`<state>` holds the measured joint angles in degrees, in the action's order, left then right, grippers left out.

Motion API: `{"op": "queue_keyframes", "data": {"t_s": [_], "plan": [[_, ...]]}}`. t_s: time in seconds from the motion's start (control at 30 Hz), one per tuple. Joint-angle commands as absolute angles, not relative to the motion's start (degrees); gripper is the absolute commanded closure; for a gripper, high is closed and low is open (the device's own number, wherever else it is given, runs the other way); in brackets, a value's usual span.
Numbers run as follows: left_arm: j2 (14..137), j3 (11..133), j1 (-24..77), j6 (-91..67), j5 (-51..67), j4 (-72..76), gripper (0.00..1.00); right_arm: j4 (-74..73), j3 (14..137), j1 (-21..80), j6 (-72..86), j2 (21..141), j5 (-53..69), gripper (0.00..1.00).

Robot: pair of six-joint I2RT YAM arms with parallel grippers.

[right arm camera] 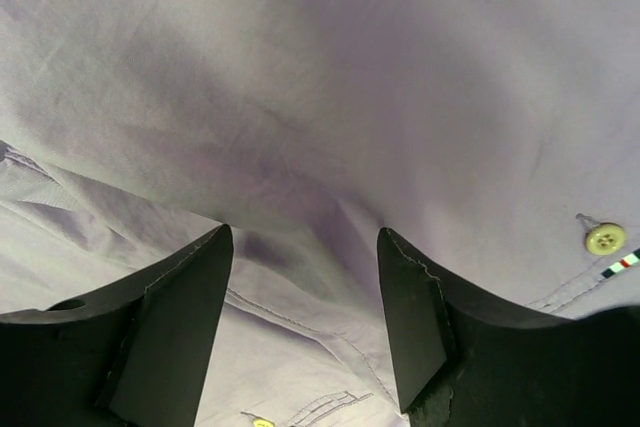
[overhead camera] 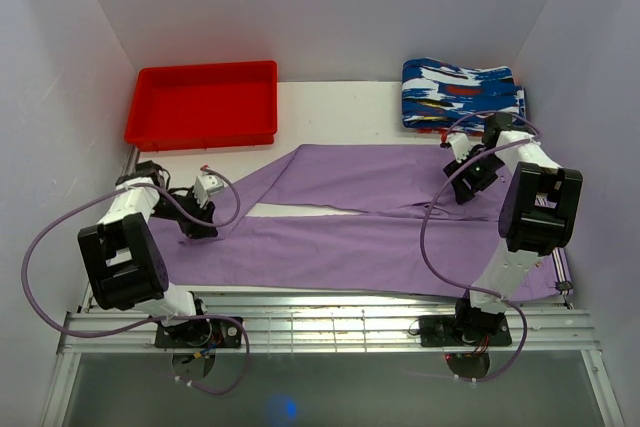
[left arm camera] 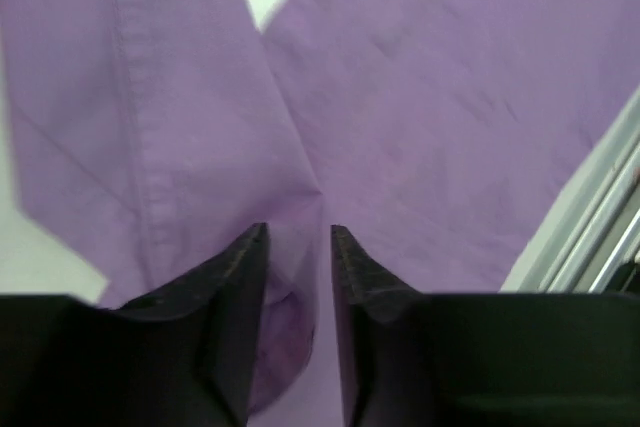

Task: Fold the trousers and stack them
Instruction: Flatten the trousers out

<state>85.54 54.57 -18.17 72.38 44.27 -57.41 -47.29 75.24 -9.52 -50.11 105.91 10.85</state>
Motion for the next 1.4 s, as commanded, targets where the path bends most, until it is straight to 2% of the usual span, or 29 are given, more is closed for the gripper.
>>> {"op": "queue_keyframes", "data": {"t_s": [0.0,0.07,0.23,0.53,0.73,0.93,1.17,1.37], "plan": [[83.5,52.21,-17.84,79.28,39.99,-57.83,0.5,-49.22,78.22,-9.41,-49.92,105.47,12.04,0.34],[82.45,53.08,-17.84,75.79,40.69,-56.52,0.4,-49.48,78.57,-9.32,-49.83,105.29,12.22,0.34],[82.7,58.79,-17.93,64.97,43.15,-53.18,0.38,-49.75,78.58,-9.14,-49.75,104.94,12.22,0.34],[91.66,60.82,-17.84,50.72,34.64,-51.07,0.47,-49.66,78.05,-9.14,-50.01,104.59,12.04,0.34],[89.21,55.46,-18.1,47.47,26.46,-46.32,0.55,-49.57,77.17,-9.14,-50.71,103.97,11.51,0.34],[88.77,54.93,-18.37,43.25,23.3,-43.6,0.55,-49.4,76.9,-9.14,-50.8,103.89,11.6,0.34],[90.96,57.66,-20.83,41.31,22.67,-43.59,0.48,-49.31,76.38,-9.14,-50.98,103.8,11.6,0.34],[91.5,57.22,-20.92,42.01,24.17,-45.0,0.56,-49.04,76.29,-9.14,-50.98,103.97,11.6,0.34]]}}
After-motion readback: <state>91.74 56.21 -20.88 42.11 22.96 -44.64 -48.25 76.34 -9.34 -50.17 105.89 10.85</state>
